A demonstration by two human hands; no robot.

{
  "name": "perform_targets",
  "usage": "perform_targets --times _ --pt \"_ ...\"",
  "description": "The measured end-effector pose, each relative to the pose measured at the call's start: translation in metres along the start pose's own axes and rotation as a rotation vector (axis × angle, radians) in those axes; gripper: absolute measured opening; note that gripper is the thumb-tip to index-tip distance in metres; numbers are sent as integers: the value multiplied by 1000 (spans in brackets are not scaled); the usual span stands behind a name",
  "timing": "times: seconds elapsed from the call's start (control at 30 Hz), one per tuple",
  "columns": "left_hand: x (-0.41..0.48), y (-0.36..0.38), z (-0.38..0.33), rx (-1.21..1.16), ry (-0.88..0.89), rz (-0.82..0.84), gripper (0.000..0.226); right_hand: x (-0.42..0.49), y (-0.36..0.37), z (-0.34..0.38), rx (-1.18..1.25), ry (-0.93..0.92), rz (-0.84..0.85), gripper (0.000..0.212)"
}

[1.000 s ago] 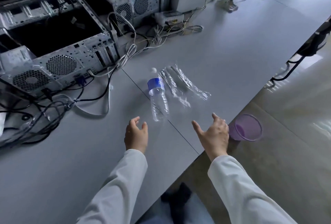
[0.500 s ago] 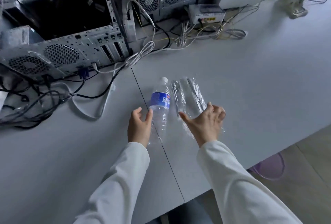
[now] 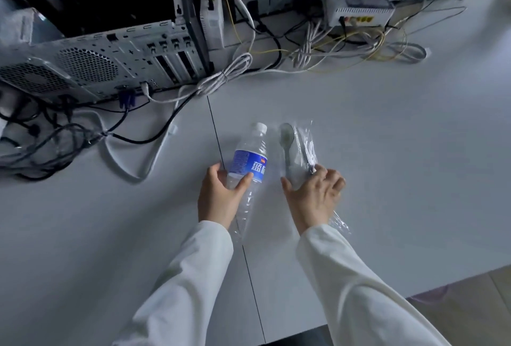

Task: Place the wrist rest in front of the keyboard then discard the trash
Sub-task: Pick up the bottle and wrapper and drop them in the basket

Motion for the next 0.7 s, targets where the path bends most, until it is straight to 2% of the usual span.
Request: perform_targets --times 0.17,0.3,0.43,0.6,0.7 --pt "4 -2 1 -27 -13 31 61 11 -2 -6 -26 18 26 46" --pt "5 -2 6 -100 -94 111 54 13 -9 -9 172 153 70 28" --pt "3 -5 11 -182 -192 233 50 7 -21 -12 405 376 160 28" --pt "-8 -12 12 -249 -169 338 22 -14 -39 -16 611 576 175 20" --pt "-18 -15 16 -256 -150 398 20 -29 -50 -26 664 642 151 18"
Point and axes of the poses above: each hand's wrist, its own x-axis towards the middle knuckle, its own y-axis out of the palm, z = x × y, the point moved 2 cm from there along x, towards the middle knuckle, and after that the axes turned 15 degrees about -z, right-handed, at the moved point
